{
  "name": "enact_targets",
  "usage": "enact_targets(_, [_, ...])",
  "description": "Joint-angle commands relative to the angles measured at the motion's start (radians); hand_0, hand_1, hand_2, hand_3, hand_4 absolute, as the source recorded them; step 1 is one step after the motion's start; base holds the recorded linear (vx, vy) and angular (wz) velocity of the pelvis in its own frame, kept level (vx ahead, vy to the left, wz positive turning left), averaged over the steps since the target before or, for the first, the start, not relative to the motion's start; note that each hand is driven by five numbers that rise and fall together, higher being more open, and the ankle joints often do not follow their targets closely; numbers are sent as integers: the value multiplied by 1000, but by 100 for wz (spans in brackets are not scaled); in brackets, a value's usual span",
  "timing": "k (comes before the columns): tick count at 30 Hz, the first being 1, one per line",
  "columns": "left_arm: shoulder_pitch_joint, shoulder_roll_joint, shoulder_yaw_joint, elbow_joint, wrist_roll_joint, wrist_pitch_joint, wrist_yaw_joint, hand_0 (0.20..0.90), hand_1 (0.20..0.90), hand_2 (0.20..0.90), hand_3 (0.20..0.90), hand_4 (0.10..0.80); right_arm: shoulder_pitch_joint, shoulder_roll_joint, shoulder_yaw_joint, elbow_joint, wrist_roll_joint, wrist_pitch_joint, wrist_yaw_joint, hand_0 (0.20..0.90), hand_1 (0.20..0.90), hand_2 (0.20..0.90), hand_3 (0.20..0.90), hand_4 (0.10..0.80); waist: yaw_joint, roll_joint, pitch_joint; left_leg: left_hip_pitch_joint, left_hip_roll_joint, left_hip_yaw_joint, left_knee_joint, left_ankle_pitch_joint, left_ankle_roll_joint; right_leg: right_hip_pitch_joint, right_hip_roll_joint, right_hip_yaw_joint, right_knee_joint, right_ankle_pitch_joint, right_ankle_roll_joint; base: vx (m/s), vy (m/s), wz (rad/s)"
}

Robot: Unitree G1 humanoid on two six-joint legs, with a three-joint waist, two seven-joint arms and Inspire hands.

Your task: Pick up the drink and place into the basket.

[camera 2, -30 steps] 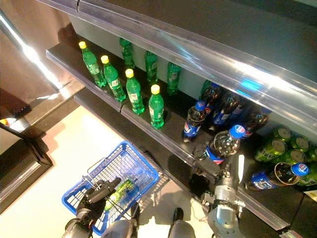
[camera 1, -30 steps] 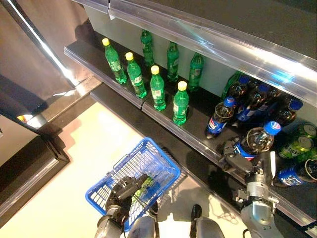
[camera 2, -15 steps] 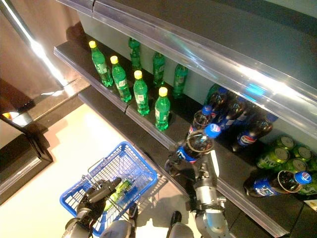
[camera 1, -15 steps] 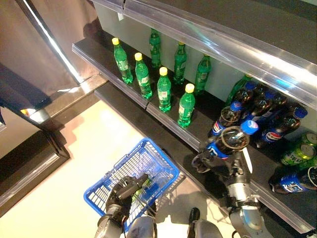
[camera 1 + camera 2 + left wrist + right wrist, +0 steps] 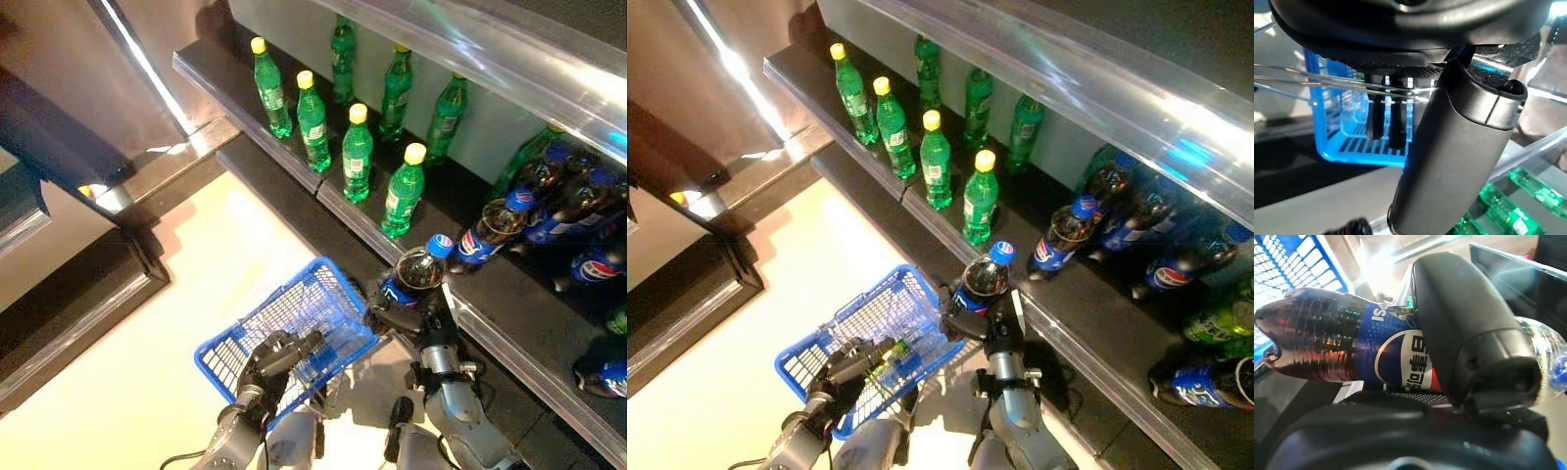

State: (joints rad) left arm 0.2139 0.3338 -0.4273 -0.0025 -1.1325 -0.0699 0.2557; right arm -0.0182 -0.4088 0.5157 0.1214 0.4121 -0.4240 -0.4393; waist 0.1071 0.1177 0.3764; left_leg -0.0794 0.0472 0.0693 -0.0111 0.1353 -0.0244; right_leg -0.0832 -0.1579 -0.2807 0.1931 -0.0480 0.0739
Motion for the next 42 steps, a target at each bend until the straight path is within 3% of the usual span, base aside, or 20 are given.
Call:
enact_targets(1, [-122,-6,-20,-281,-25,-101,-157,300,300,300,200,100,-221,80,35,-90,-94,-151,-1,300,300,300,200,100,-3,-53,-4,-68,-11,-1,163,-132,-36,74,-40,44,-171,76,38,-40,19,11])
enact_targets(20, [-303,-59,-117,-190,-22,-152,-162,300,300,300,200,100,-495,228,114,204,-168,-64,-60,300,300,300,200,100,25,-26,103,-164,-47,-37,201,-122,-23,-28,-63,12,-116,102,18,-26,15,7])
enact_targets(31, [-391,-87,-158,-112,-29,-204,-187,300,300,300,200,100,-604,237,160,390,-214,14,-107,300,300,300,200,100,30,-12,139,-196,-64,-42,202,-118,-13,-87,-75,5,-80,110,20,-14,16,6])
enact_targets(42, [-456,-115,-190,-50,-51,-225,-208,300,300,300,200,100,-704,227,189,570,-196,80,-22,300,300,300,200,100,42,2,144,-234,-76,-46,221,-120,-8,-138,-89,-9,-48,115,24,-2,5,1])
